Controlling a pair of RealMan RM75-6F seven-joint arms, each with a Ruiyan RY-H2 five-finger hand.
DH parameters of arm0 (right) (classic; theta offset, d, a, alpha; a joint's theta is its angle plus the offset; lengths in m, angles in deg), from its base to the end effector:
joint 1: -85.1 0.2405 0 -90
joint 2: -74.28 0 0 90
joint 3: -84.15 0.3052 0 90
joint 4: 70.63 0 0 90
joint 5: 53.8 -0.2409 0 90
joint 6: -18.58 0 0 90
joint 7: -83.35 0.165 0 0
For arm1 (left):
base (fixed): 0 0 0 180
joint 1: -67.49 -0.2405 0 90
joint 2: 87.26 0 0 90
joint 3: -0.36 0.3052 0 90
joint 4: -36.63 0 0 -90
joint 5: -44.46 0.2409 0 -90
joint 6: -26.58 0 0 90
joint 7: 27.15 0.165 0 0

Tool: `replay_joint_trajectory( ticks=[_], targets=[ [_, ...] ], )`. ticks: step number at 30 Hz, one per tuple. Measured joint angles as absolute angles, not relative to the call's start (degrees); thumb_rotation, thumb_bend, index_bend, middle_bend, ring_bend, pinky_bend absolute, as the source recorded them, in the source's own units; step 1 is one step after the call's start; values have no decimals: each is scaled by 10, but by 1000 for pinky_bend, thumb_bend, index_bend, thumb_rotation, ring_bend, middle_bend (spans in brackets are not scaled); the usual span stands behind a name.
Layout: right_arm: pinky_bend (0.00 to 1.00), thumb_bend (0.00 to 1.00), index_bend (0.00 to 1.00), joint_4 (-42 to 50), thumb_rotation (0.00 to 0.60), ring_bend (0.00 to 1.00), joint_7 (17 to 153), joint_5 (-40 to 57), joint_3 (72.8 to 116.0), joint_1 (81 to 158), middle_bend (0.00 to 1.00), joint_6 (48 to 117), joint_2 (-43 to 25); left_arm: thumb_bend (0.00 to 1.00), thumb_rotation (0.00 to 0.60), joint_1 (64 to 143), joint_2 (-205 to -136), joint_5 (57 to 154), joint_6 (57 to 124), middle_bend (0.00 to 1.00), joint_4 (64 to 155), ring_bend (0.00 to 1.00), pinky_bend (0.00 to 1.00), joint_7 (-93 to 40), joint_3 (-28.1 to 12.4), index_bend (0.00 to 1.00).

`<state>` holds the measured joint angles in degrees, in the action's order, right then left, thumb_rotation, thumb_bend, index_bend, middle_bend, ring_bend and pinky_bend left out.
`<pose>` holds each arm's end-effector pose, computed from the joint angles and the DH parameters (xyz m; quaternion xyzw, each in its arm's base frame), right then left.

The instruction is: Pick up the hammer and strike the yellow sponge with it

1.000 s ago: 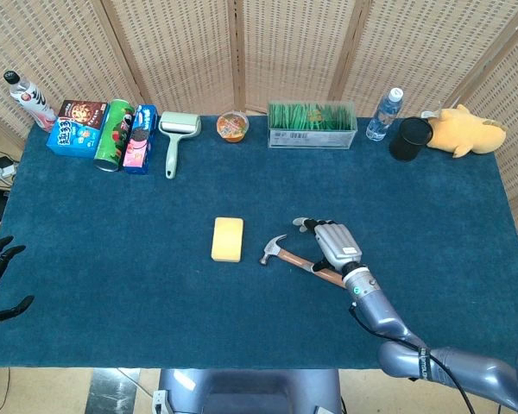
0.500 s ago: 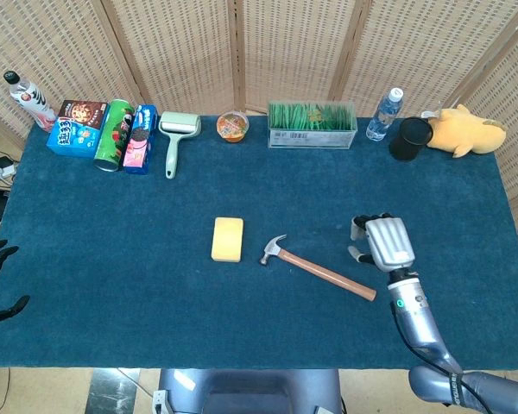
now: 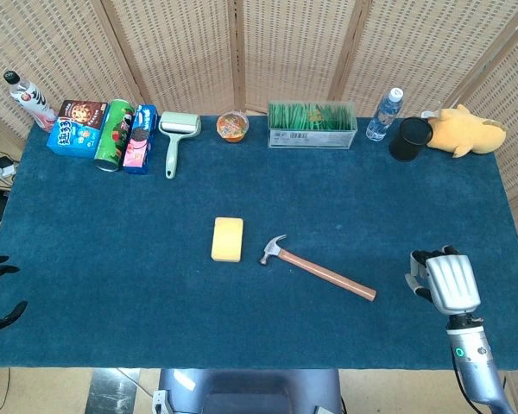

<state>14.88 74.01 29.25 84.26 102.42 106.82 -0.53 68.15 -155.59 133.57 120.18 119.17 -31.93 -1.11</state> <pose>-0.3292 -0.2746 0.0959 0.6340 -0.3019 0.4152 0.5783 -0.3945 0.1750 0.1571 -0.5752 -0.3551 -0.4107 0.6119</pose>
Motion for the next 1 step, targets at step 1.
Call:
replay_joint_trajectory(
  ticks=[1],
  targets=[
    [525,279,672,153,600,735,746,297,840,1018,725,1071,1,234,600,681,-1556,1336,1202,241,1194,139,226,-318,-11,333]
  ],
)
